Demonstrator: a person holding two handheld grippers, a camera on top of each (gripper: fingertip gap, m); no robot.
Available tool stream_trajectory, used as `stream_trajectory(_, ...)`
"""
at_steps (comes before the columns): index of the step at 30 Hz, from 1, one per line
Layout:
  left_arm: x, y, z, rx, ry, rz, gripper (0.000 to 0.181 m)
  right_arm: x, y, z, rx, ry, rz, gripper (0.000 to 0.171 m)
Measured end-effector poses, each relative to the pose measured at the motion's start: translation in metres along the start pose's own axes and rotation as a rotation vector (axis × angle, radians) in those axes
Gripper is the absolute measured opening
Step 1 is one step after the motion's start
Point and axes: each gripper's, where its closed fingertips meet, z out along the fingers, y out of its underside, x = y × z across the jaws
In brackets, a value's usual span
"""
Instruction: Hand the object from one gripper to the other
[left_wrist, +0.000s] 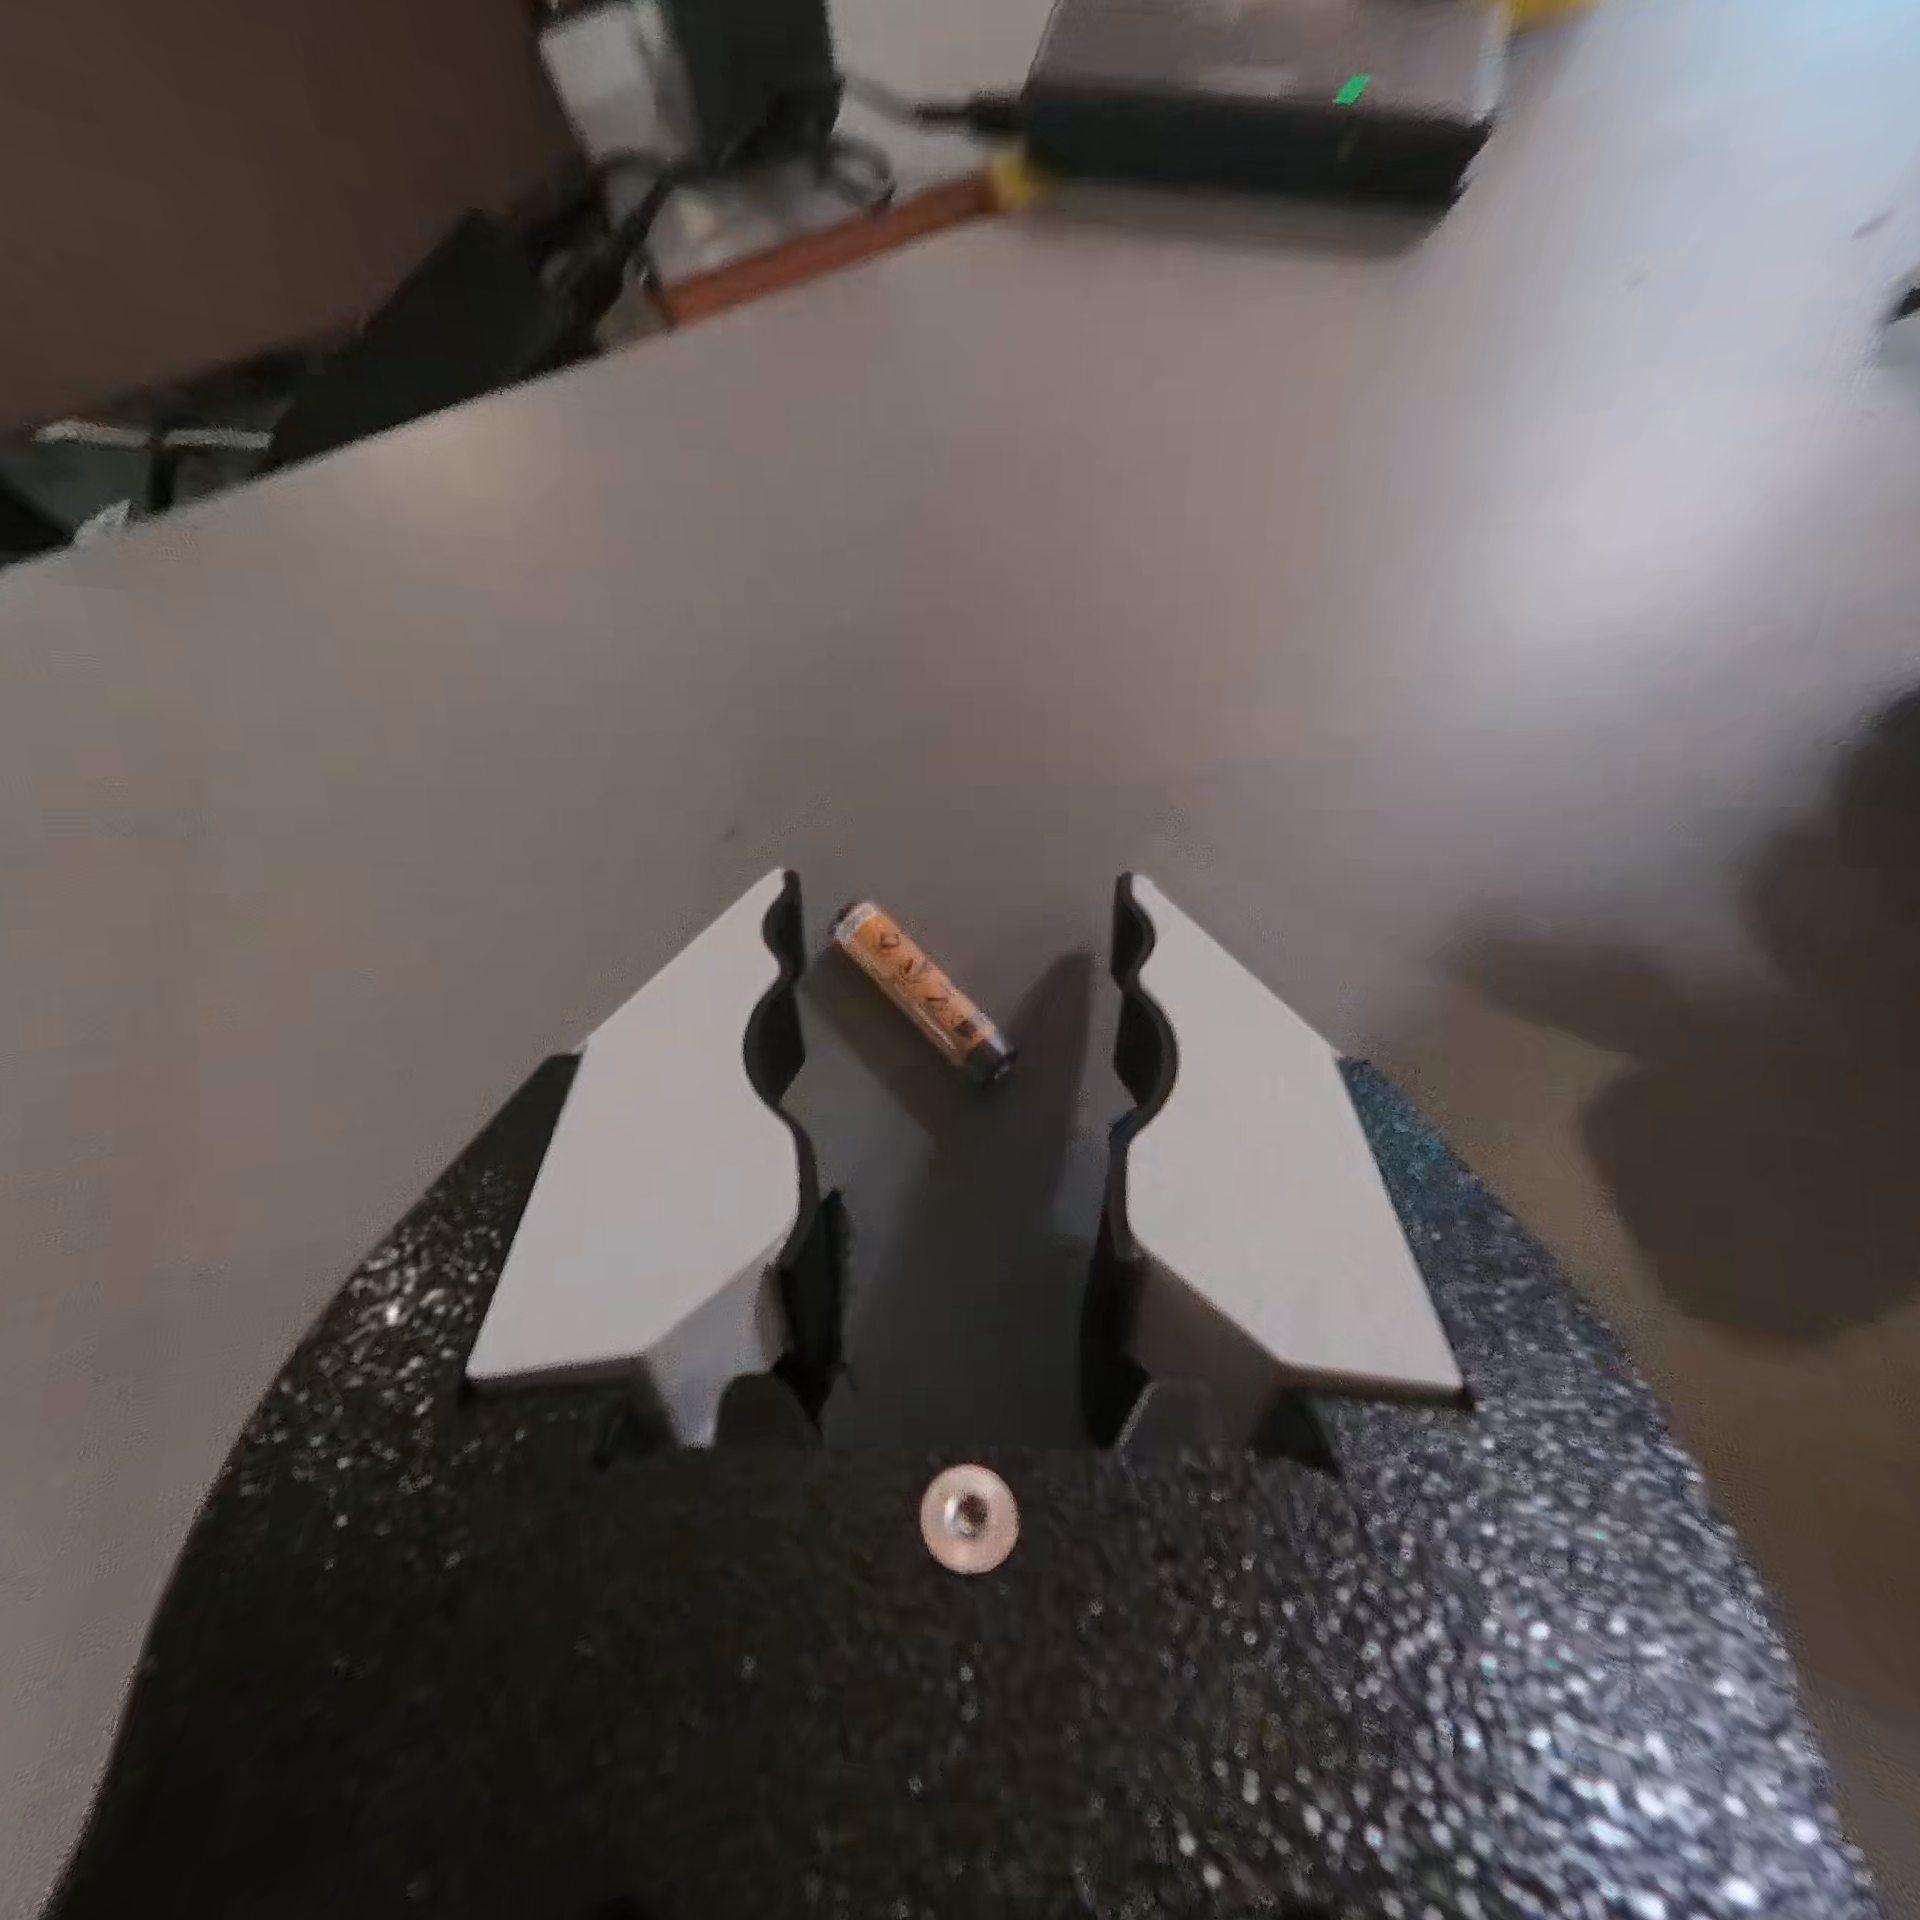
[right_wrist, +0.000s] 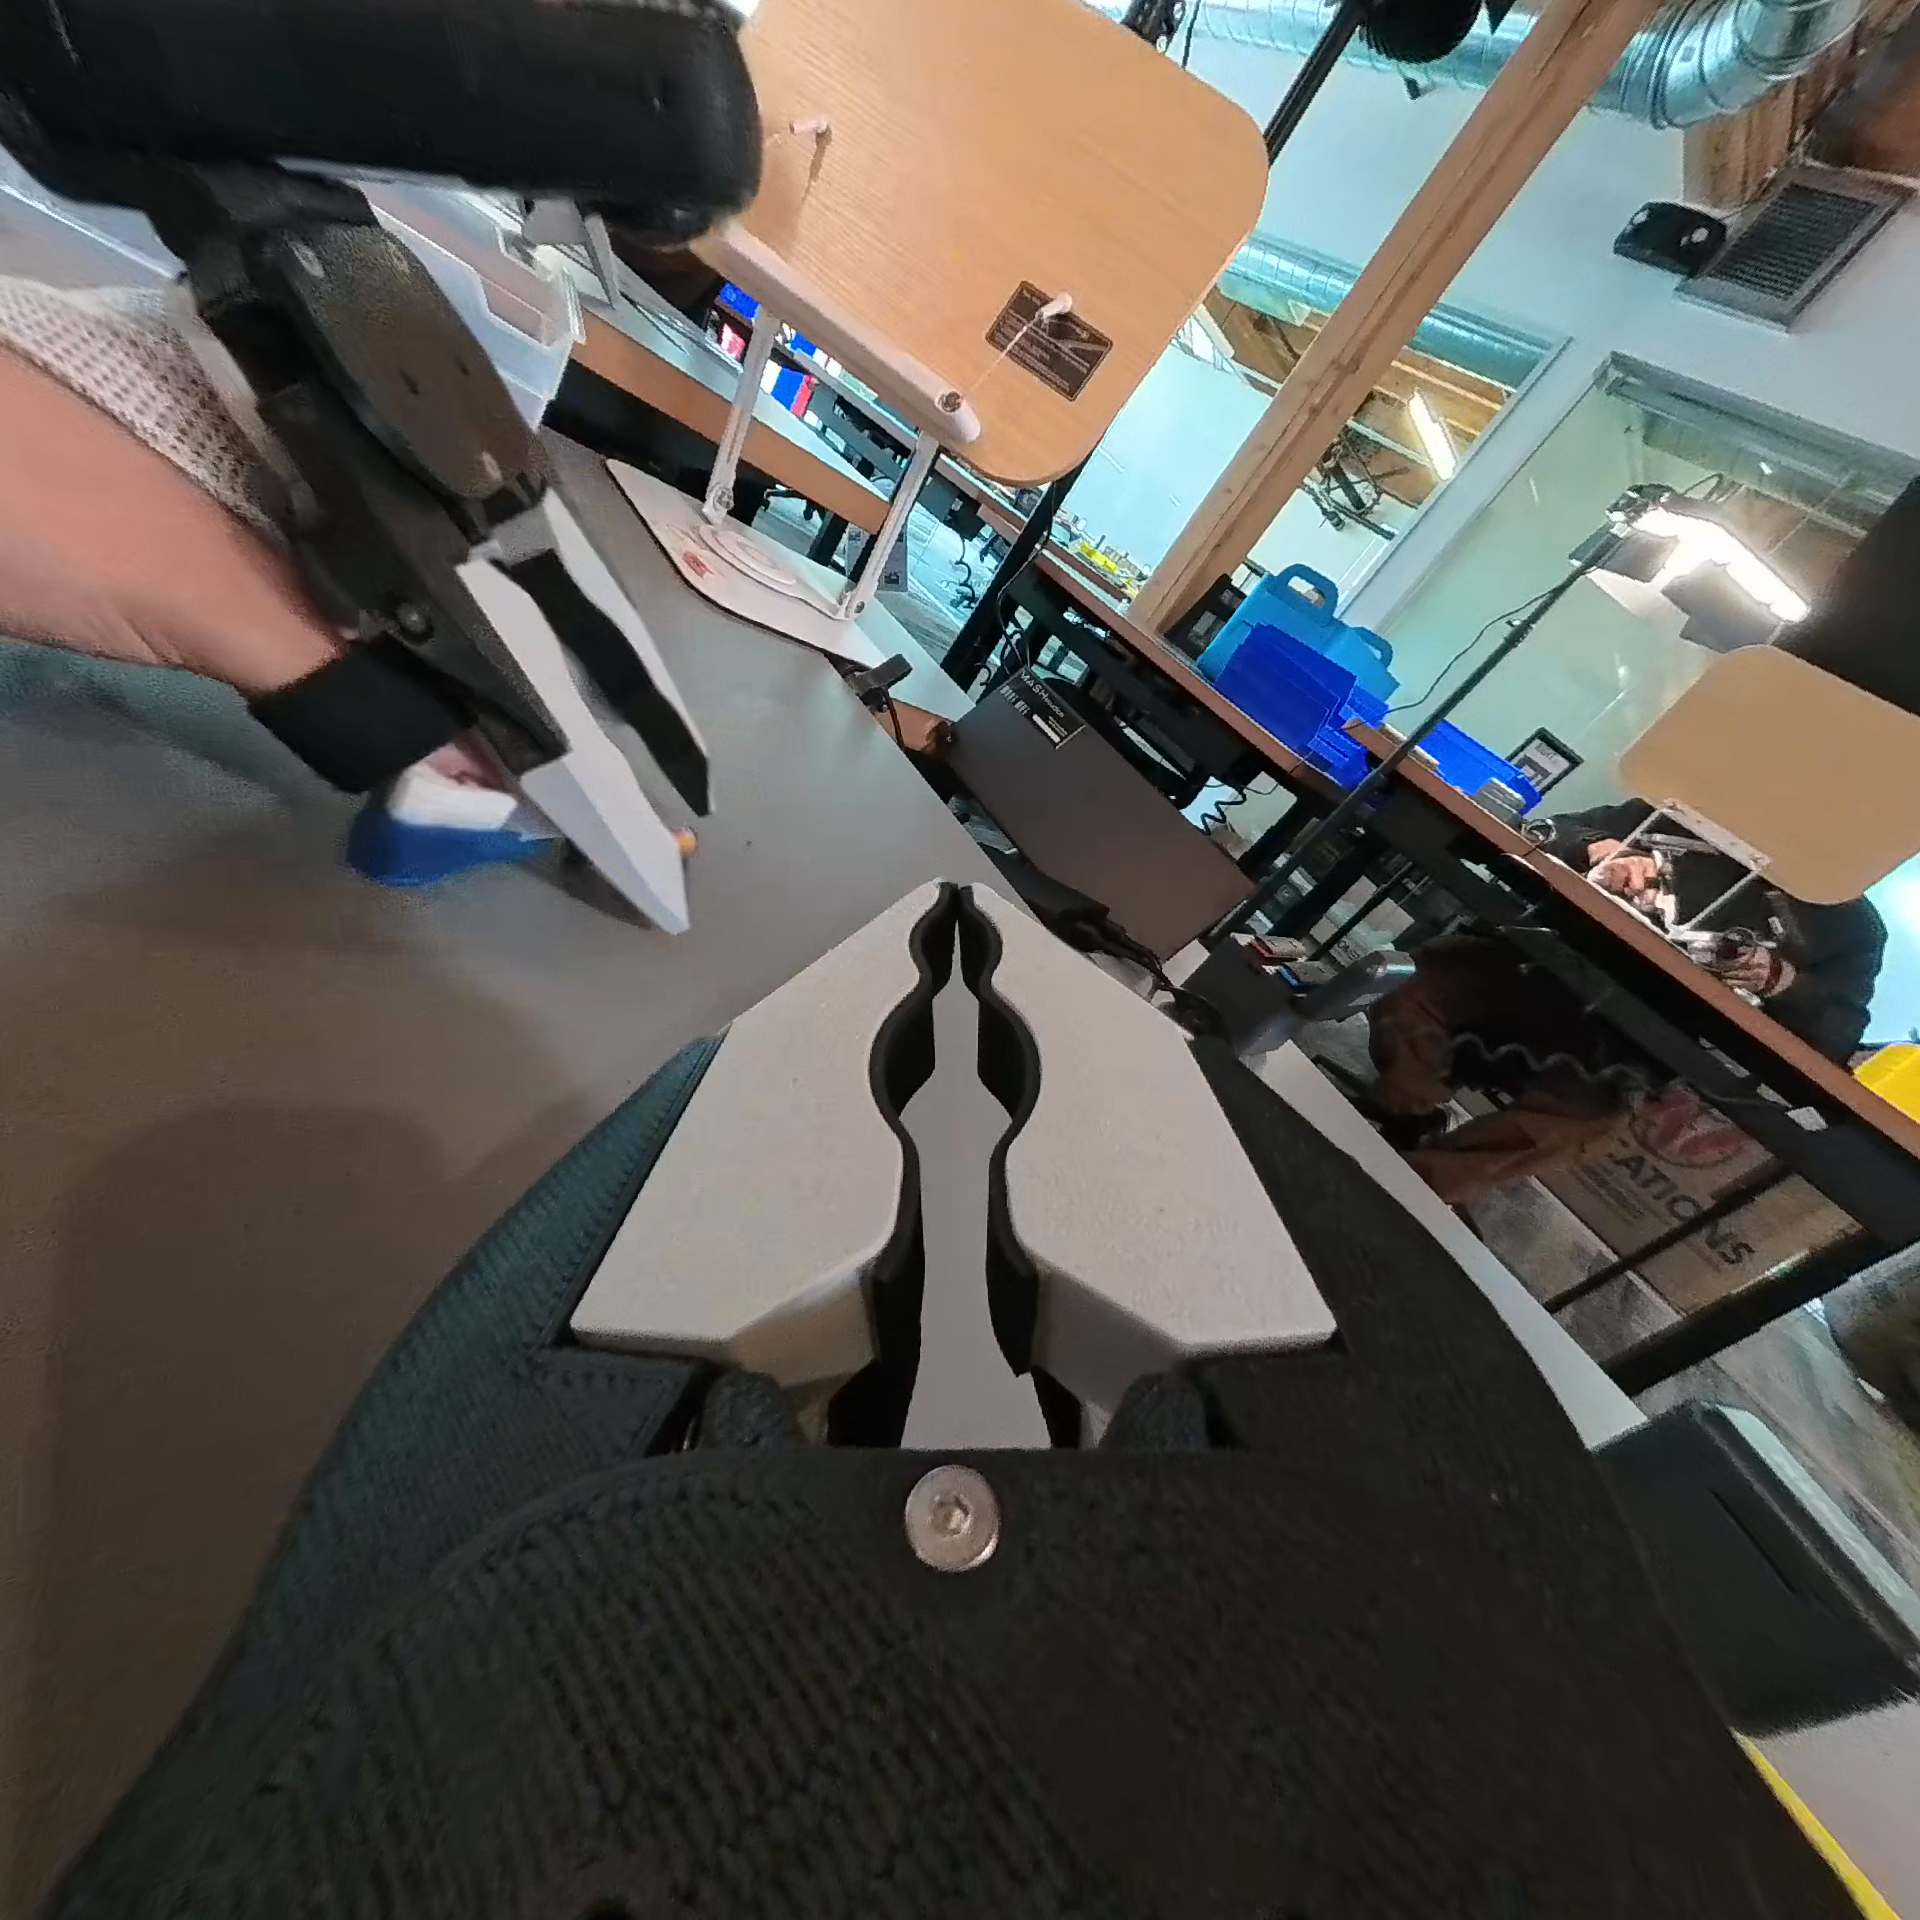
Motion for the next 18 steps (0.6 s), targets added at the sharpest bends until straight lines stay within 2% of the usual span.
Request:
stream_trajectory(2,-0.009,0.01,-0.002,-0.054,-0.051,-0.016,0.064,-0.001,0.001,0.001,-0.004,-0.004,-0.001,0.0)
stream_trajectory(5,-0.013,0.017,-0.007,-0.078,-0.034,-0.071,0.045,-0.001,0.002,0.002,-0.012,-0.008,0.0,0.0)
stream_trajectory(8,-0.015,0.019,-0.01,-0.078,0.002,-0.098,0.01,-0.001,0.001,0.002,-0.003,-0.005,0.004,0.0)
stream_trajectory(10,-0.015,0.018,-0.011,-0.055,0.017,-0.092,0.008,-0.004,-0.003,0.001,0.02,-0.021,0.015,0.0)
stream_trajectory(11,-0.013,0.011,-0.012,-0.009,0.029,-0.079,0.008,-0.005,-0.006,0.0,0.038,-0.032,0.021,0.005)
stream_trajectory(12,-0.006,0.001,-0.014,0.054,0.074,-0.075,0.009,-0.008,-0.009,0.0,0.057,-0.051,0.026,0.016)
stream_trajectory(14,0.025,-0.03,-0.028,0.243,0.277,-0.076,0.008,-0.017,-0.017,-0.003,0.107,-0.105,0.035,0.027)
stream_trajectory(18,0.063,-0.074,-0.071,0.515,0.736,-0.32,0.008,-0.024,-0.033,-0.007,0.188,-0.13,0.002,0.046)
